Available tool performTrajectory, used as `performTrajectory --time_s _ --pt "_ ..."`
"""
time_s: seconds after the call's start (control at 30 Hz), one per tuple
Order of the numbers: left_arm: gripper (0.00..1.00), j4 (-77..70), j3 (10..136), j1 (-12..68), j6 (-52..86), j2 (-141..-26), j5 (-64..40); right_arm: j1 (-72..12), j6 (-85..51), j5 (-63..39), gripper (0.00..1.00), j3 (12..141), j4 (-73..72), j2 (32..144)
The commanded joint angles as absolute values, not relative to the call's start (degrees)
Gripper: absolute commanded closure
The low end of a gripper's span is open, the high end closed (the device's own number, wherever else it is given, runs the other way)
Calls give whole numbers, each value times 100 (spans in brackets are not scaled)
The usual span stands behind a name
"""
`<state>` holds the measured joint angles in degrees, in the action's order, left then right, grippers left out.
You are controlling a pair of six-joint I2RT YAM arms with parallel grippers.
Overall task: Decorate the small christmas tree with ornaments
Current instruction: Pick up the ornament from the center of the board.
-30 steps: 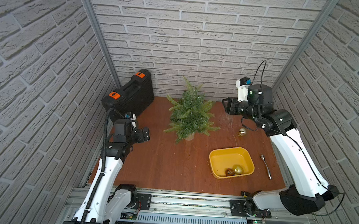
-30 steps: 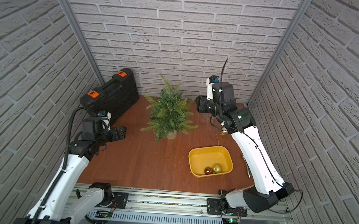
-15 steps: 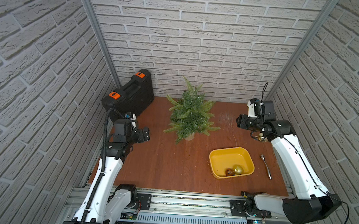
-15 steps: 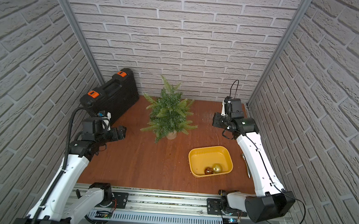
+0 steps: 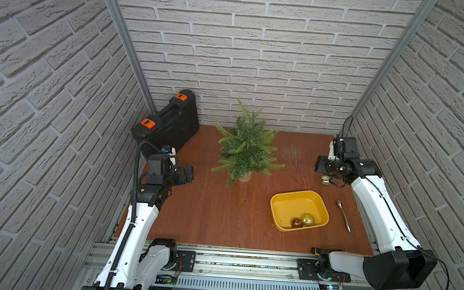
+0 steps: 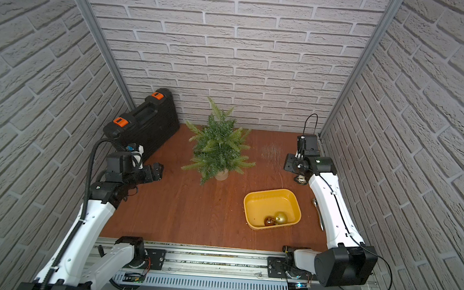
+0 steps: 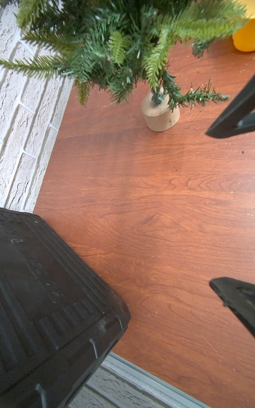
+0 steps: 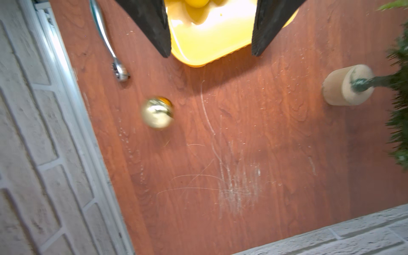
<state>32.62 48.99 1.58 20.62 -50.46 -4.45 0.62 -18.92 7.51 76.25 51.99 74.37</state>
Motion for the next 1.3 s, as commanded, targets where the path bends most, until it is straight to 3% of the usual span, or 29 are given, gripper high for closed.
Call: performTrajectory --time_s 0.0,0.17,0.4,0.67,1.27 --pt "2 3110 4839 131 2062 -4955 -532 483 -1997 803 35 7471 4961 7440" --pt "2 3089 4849 111 2057 -4980 -580 852 -2020 256 29 7473 4538 7854" --pt "2 3076 4851 27 2061 -5035 -650 879 -1435 -145 18 8667 4507 9443" --pt "2 3049 4860 -55 2074 -5158 -667 536 -933 -1739 20 9401 4903 10794" --pt "2 3049 4857 -123 2092 -5238 -753 -800 -1451 -2091 23 9333 4442 11197"
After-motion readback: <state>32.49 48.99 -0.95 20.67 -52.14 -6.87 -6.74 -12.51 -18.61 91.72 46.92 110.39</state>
